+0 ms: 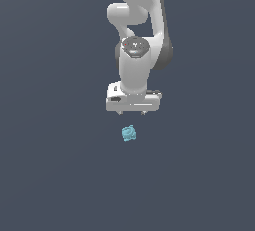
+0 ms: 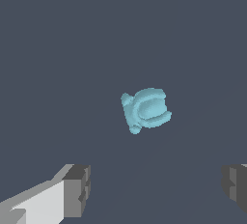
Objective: Pick up the object and move it to a goal position.
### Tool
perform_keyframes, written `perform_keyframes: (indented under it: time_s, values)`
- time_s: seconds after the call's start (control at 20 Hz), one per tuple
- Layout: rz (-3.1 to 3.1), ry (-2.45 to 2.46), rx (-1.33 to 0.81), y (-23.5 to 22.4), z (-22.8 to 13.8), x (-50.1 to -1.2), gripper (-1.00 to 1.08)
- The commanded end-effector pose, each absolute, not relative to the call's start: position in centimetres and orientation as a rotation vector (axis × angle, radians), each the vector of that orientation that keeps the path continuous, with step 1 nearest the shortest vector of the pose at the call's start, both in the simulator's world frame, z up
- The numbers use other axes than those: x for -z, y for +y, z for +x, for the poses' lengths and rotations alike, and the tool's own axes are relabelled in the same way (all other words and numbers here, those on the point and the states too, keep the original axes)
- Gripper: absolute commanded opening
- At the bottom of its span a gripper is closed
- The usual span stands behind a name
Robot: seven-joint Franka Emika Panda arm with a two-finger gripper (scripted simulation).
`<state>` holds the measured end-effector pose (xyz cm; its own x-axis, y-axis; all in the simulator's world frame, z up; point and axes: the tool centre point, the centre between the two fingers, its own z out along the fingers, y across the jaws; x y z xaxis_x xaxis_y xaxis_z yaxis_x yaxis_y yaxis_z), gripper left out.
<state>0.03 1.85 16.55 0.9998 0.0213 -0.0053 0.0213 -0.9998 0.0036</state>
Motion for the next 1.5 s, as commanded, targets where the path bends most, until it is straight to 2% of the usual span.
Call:
perform_keyframes:
  time_s: [0.0, 0.85, 1.45]
  values:
    - [3.138, 0.033, 0.008, 1.9, 0.0, -16.5, 1.00]
    - [3.119, 0.078, 0.000, 0.3, 0.3, -16.3, 1.00]
    - [3.112, 0.348, 0.002, 0.5, 2.4, -11.6, 1.00]
